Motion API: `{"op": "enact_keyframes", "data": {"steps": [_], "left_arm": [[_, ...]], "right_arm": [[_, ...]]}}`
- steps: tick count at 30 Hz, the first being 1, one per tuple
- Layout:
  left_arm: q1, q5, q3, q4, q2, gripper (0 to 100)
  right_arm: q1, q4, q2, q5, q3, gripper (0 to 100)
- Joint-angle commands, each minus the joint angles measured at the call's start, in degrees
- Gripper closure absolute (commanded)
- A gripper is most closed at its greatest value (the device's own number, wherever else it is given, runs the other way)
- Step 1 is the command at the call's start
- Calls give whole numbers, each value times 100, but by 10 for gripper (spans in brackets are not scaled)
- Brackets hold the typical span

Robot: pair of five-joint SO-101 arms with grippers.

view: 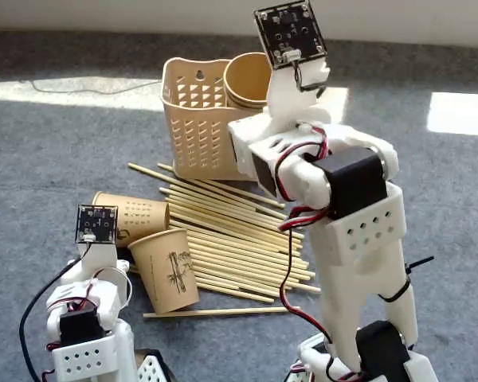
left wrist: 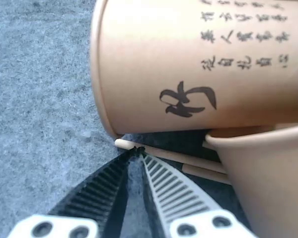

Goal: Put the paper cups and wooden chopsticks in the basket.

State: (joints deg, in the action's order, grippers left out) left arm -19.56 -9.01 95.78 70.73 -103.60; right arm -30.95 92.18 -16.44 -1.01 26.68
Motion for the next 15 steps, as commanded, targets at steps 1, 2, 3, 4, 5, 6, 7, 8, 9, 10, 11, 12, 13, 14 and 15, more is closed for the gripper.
{"op": "enact_keyframes", "data": {"steps": [1, 2, 3, 4, 5, 6, 7, 8, 9, 10, 11, 12, 13, 14, 15], "left_arm": [[-119, -9, -22, -105, -48, 976], [-207, 0, -22, -176, -48, 976], [-321, 0, -22, -281, -48, 976], [-470, 0, -13, -387, -48, 976], [-620, 9, -13, -484, -48, 976], [-743, 9, -13, -563, -48, 976], [-848, 9, -13, -624, -48, 976], [-919, 9, -13, -677, -48, 976], [-980, 18, -13, -703, -48, 976], [-1024, 18, -13, -703, -48, 976], [-1051, 18, -13, -730, -48, 976], [-1068, 26, -13, -782, -48, 976], [-1121, 26, -13, -818, -48, 976], [-1165, 26, -13, -835, -48, 976], [-1191, 26, -13, -870, -48, 976]], "right_arm": [[-321, 505, -251, 70, 224, 994], [-409, 637, -242, 62, 224, 994], [-488, 760, -233, 62, 224, 991], [-576, 857, -233, 62, 215, 987], [-664, 884, -242, 62, 198, 984], [-752, 884, -251, 62, 127, 981], [-831, 884, -259, 62, 13, 981], [-910, 884, -259, 62, -101, 981], [-1007, 884, -259, 62, -207, 981], [-1095, 884, -259, 53, -330, 981], [-1191, 884, -259, 53, -462, 981], [-1279, 884, -259, 53, -567, 981], [-1349, 884, -286, 53, -673, 981], [-1420, 884, -356, 53, -769, 981], [-1464, 884, -444, 53, -884, 981]]}}
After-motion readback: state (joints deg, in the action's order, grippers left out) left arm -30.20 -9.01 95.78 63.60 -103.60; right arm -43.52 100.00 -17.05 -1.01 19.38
